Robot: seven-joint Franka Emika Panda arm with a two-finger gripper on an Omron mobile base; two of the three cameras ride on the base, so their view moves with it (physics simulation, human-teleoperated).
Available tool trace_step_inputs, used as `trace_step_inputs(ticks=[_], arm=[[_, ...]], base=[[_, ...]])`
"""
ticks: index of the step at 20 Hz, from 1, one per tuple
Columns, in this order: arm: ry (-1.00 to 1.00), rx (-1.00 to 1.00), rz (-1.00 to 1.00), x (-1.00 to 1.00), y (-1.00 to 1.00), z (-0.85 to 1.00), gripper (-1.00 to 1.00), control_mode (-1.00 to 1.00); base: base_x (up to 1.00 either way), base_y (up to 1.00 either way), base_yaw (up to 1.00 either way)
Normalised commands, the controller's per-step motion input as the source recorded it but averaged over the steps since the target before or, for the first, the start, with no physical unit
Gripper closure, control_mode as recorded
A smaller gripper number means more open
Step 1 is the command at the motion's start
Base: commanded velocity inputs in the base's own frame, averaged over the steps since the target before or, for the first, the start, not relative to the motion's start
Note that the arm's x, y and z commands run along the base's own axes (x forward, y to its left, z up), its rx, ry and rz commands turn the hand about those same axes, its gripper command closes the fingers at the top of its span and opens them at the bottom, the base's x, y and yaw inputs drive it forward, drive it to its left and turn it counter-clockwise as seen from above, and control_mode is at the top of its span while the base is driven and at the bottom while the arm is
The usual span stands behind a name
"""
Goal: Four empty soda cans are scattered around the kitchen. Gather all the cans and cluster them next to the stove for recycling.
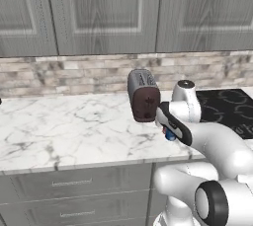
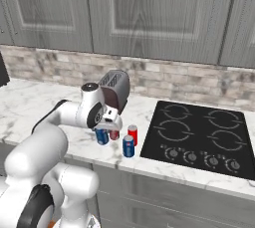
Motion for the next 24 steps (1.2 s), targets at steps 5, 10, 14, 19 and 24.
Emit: trace_step_inputs(ticks=[5,10,14,19,24], arm=[[0.0,0.0,0.0,0.11,-0.06,-0.19,1.0,-1.0],[0.0,0.0,0.0,0.09,-0.08,-0.17,1.0,-1.0],[0.0,0.0,0.0,0.08,-0.09,-0.16,1.0,-1.0],[0.0,0.0,0.0,0.08,-0.06,-0.17,1.0,-1.0],[0.0,0.0,0.0,0.1,-0.02,-0.2,1.0,-1.0]], base=[[0.0,0.0,0.0],[0.0,0.0,0.0],[0.0,0.0,0.0],[0.0,0.0,0.0],[0.0,0.0,0.0]])
